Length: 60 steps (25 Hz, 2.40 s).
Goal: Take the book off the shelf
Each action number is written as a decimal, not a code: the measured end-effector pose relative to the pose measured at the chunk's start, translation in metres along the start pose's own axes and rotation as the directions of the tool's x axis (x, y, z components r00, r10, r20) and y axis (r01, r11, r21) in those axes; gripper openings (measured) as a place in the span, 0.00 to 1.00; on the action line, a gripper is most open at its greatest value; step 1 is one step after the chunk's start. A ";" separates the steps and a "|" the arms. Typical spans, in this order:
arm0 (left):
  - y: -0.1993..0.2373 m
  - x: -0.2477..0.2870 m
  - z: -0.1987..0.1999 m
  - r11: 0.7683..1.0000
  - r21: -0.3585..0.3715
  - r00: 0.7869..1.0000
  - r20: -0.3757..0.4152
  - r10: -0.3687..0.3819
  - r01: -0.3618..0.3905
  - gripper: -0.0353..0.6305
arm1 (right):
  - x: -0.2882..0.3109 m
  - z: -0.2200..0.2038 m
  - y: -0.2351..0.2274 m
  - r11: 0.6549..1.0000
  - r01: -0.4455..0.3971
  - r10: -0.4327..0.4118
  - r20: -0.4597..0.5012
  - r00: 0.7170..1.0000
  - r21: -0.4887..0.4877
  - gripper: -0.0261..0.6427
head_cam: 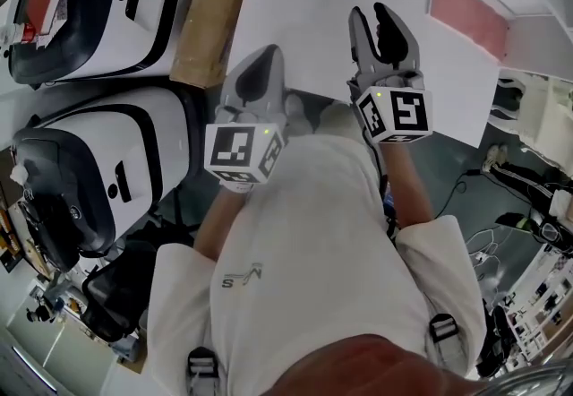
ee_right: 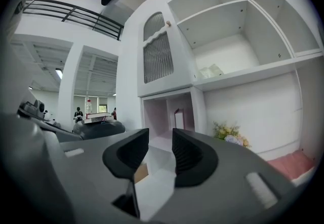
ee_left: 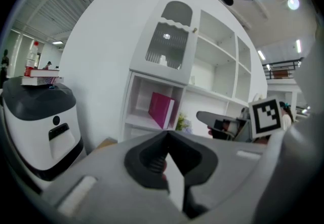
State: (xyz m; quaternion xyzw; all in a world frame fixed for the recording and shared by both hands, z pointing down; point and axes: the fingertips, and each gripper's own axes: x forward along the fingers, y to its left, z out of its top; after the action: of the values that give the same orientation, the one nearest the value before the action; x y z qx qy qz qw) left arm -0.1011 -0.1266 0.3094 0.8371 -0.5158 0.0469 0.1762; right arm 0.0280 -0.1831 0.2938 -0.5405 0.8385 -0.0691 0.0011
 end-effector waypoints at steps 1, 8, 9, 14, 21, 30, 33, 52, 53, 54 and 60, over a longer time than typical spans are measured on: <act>0.003 0.004 0.000 1.000 0.000 1.000 -0.003 -0.001 0.001 0.05 | 0.007 0.000 -0.001 1.000 0.003 -0.003 0.003 1.000 0.002 0.24; 0.023 0.030 -0.001 1.000 -0.014 1.000 -0.028 0.006 -0.006 0.05 | 0.053 0.005 -0.014 1.000 0.027 -0.027 0.022 0.999 -0.013 0.27; 0.026 0.033 -0.001 1.000 -0.016 1.000 -0.029 0.007 -0.008 0.05 | 0.059 0.005 -0.017 0.999 0.033 -0.033 0.022 0.999 -0.016 0.28; 0.042 0.046 0.000 0.999 -0.032 0.999 -0.031 0.013 -0.014 0.05 | 0.089 0.002 -0.026 0.998 0.058 -0.058 0.010 0.998 -0.023 0.31; 0.055 0.065 -0.003 0.999 -0.041 0.999 -0.048 0.005 -0.007 0.05 | 0.128 -0.003 -0.042 0.995 0.096 -0.096 0.009 0.995 -0.020 0.36; 0.067 0.078 -0.009 0.999 -0.051 0.998 -0.054 0.014 -0.017 0.05 | 0.163 -0.012 -0.061 0.990 0.138 -0.138 -0.005 0.990 -0.032 0.40; 0.068 0.079 -0.012 0.998 -0.054 0.998 -0.059 0.016 -0.019 0.05 | 0.175 -0.015 -0.066 0.987 0.161 -0.162 -0.010 0.987 -0.020 0.42; 0.070 0.062 -0.020 0.997 -0.051 0.996 -0.070 0.046 -0.050 0.05 | 0.203 -0.019 -0.085 0.970 0.242 -0.243 -0.057 0.968 -0.011 0.25; 0.069 0.061 -0.020 0.997 -0.051 0.997 -0.069 0.046 -0.050 0.05 | 0.200 -0.018 -0.085 0.971 0.239 -0.240 -0.056 0.969 -0.010 0.25; 0.068 0.059 -0.020 0.997 -0.052 0.997 -0.067 0.046 -0.050 0.05 | 0.197 -0.017 -0.084 0.972 0.234 -0.234 -0.055 0.971 -0.009 0.25; 0.061 0.051 -0.021 0.998 -0.051 0.997 -0.060 0.043 -0.046 0.05 | 0.169 -0.015 -0.074 0.981 0.193 -0.194 -0.052 0.980 -0.019 0.24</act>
State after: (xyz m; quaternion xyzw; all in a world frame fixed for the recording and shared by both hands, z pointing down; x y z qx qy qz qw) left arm -0.1294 -0.1876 0.3570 0.8187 -0.5301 0.0620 0.2118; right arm 0.0232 -0.3648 0.3299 -0.6174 0.7822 -0.0775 -0.0317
